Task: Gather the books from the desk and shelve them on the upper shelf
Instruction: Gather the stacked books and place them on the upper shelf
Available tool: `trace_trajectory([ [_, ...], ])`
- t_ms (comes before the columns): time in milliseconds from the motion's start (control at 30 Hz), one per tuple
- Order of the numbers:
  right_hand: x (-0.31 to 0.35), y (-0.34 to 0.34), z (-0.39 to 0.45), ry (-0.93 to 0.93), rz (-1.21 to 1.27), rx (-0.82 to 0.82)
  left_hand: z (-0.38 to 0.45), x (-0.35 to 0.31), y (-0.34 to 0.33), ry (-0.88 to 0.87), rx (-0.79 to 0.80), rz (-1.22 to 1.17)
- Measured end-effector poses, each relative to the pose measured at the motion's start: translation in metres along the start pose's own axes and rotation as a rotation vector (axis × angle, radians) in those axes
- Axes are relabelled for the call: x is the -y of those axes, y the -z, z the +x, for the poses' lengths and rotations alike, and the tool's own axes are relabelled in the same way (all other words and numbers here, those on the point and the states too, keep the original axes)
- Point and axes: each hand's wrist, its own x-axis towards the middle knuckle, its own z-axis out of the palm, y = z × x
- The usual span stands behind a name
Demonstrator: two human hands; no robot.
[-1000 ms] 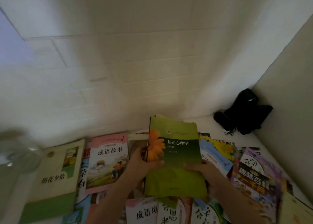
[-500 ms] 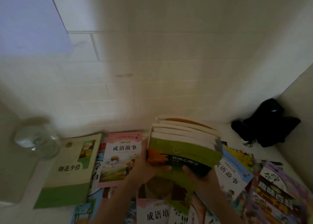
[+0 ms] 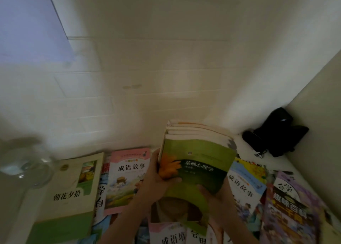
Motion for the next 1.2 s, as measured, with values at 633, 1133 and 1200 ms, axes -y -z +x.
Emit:
trace_trajectory([
  [633,0.32,-0.146,-0.152,0.697,0.188,0.671,-0.311,-0.282,0.163,-0.62,-0.895,0.232],
  [1133,0.596,-0.181,-0.237,1.163,0.356,0.922,-0.431,-0.493,0.192,-1.007,-1.143,0.231],
  [1200,0.633,-0.177,-0.216,1.182,0.318,0.892,-0.403,-0.524,0.205,-1.037,-1.098,0.216],
])
